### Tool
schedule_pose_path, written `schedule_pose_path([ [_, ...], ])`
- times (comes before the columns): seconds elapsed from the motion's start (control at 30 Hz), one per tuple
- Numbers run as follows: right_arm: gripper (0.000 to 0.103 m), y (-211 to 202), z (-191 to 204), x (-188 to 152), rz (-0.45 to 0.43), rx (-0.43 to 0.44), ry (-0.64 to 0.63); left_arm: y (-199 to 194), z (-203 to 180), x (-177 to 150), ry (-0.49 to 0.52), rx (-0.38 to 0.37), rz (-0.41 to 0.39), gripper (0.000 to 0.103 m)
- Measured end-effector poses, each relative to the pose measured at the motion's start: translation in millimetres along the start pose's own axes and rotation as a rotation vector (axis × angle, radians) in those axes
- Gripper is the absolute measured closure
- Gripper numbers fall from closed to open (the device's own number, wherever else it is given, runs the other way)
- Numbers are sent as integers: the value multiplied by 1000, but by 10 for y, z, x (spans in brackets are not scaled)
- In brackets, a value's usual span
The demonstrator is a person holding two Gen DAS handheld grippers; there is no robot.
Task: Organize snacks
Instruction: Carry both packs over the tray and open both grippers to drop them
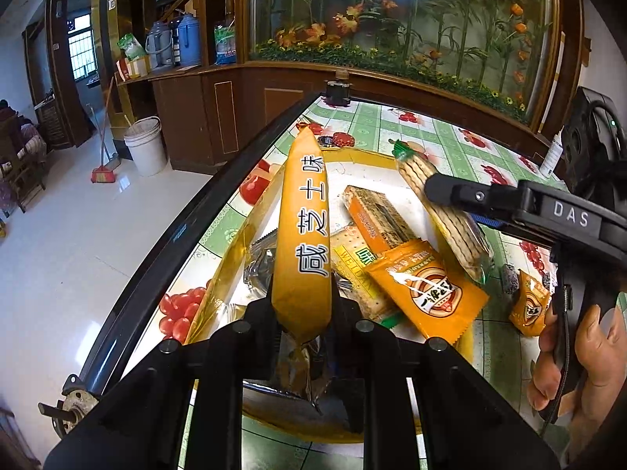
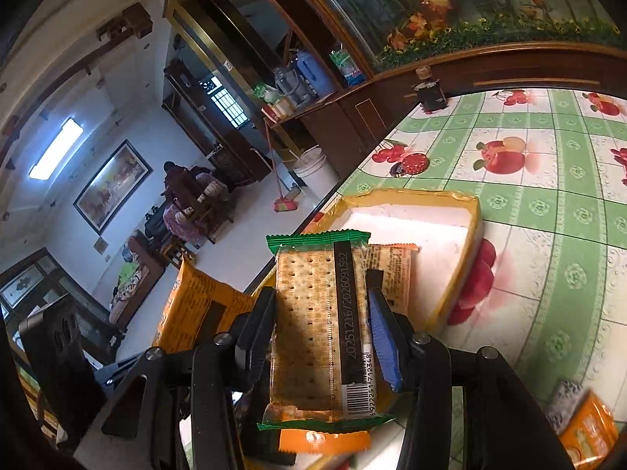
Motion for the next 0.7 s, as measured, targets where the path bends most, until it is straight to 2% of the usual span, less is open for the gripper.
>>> schedule_pose_path([
  [0.27,56,178,-17,80,-7,-11,2,50,90,-21,-13,7,16,87],
  [0.7,55,430,-156,68,31,-100,-42,244,27,-30,-13,1,53,87],
])
Point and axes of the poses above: each gripper's, at about its wrist camera, not at the fingertips, and y roughly the way its jaws point, z to its left, x to its top, the point moved 6 cm from there along y, roughly the way its jaws point, and after that the axes turned 8 degrees about -z, right-handed, at the moved point
